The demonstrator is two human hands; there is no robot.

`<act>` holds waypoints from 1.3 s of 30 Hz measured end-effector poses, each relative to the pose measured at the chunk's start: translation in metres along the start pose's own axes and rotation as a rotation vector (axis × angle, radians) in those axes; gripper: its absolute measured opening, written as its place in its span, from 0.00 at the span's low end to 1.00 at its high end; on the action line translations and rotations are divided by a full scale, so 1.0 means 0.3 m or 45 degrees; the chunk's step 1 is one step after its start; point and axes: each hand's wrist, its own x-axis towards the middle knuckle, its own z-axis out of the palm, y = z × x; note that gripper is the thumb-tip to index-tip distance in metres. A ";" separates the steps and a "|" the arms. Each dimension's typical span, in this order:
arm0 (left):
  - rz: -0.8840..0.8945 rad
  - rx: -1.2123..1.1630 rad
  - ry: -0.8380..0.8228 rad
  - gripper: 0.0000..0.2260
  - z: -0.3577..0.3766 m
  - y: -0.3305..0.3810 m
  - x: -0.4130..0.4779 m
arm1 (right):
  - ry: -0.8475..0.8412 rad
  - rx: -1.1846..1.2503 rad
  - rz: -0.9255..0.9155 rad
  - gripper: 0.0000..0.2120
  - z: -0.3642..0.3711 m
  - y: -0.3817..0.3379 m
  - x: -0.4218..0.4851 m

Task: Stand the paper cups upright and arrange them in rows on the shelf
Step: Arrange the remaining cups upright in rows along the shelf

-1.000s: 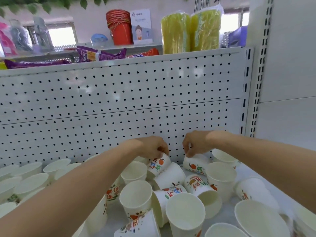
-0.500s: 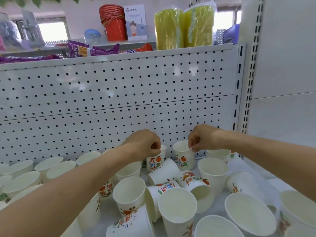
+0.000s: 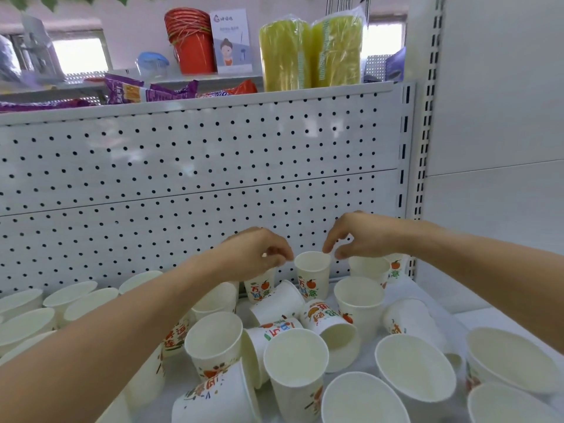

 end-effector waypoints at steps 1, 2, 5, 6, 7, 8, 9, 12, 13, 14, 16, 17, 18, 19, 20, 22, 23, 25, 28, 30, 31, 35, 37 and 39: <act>0.031 -0.046 -0.098 0.10 -0.002 0.018 -0.001 | 0.001 -0.003 0.011 0.11 -0.016 0.004 -0.006; 0.038 -0.055 -0.202 0.12 0.000 0.033 -0.001 | -0.008 -0.014 0.028 0.11 -0.031 0.009 -0.013; -0.022 0.009 -0.419 0.15 0.022 0.049 0.003 | -0.114 -0.087 0.102 0.13 -0.057 0.029 -0.057; -0.046 0.036 -0.462 0.15 0.028 0.053 0.003 | -0.158 -0.105 0.123 0.13 -0.058 0.034 -0.074; -0.058 0.060 -0.488 0.15 0.032 0.057 0.003 | -0.200 -0.110 0.134 0.13 -0.055 0.041 -0.089; -0.063 0.079 -0.503 0.15 0.033 0.063 0.002 | -0.238 -0.106 0.141 0.14 -0.050 0.048 -0.100; -0.061 0.092 -0.506 0.15 0.032 0.068 0.001 | -0.267 -0.102 0.146 0.14 -0.043 0.055 -0.108; -0.037 0.138 -0.481 0.11 0.019 0.073 0.001 | -0.252 -0.115 0.124 0.11 -0.014 0.074 -0.117; -0.024 0.140 -0.450 0.10 0.013 0.069 0.002 | -0.228 -0.105 0.107 0.10 -0.004 0.079 -0.116; -0.011 0.133 -0.401 0.08 0.008 0.065 0.003 | -0.199 -0.094 0.090 0.08 0.005 0.082 -0.115; 0.010 0.125 -0.245 0.06 -0.001 0.058 0.005 | -0.135 -0.088 0.072 0.07 0.019 0.083 -0.111; 0.012 0.126 -0.163 0.05 -0.002 0.056 0.002 | -0.108 -0.089 0.067 0.07 0.025 0.083 -0.107; 0.010 0.133 -0.095 0.05 0.000 0.056 0.000 | -0.089 -0.091 0.060 0.07 0.031 0.083 -0.102; 0.004 0.145 -0.045 0.04 0.005 0.058 -0.004 | -0.077 -0.094 0.058 0.08 0.036 0.082 -0.098; -0.008 0.158 -0.012 0.05 0.012 0.061 -0.008 | -0.071 -0.098 0.063 0.09 0.039 0.080 -0.096; -0.032 0.184 0.019 0.06 0.029 0.072 -0.015 | -0.061 -0.101 0.069 0.10 0.042 0.075 -0.096; -0.039 0.196 0.026 0.06 0.037 0.077 -0.016 | -0.054 -0.101 0.065 0.11 0.043 0.073 -0.096; -0.061 0.213 0.026 0.07 0.050 0.090 -0.015 | -0.047 -0.103 0.064 0.11 0.041 0.073 -0.096; -0.096 0.237 0.038 0.09 0.059 0.106 -0.010 | -0.036 -0.084 0.047 0.12 0.035 0.067 -0.106; -0.122 0.207 0.070 0.11 0.052 0.108 -0.013 | 0.001 -0.063 0.014 0.12 0.022 0.061 -0.120; -0.123 0.171 0.102 0.12 0.042 0.109 -0.018 | 0.032 -0.041 0.001 0.12 0.010 0.058 -0.130; -0.063 -0.124 0.065 0.06 -0.033 0.130 -0.105 | 0.076 0.101 -0.055 0.11 -0.051 0.062 -0.205; -0.059 -0.201 -0.092 0.07 -0.068 0.138 -0.185 | -0.035 0.193 -0.094 0.11 -0.063 0.063 -0.251; -0.097 -0.239 -0.223 0.10 -0.086 0.131 -0.258 | -0.151 0.219 -0.092 0.09 -0.052 0.051 -0.287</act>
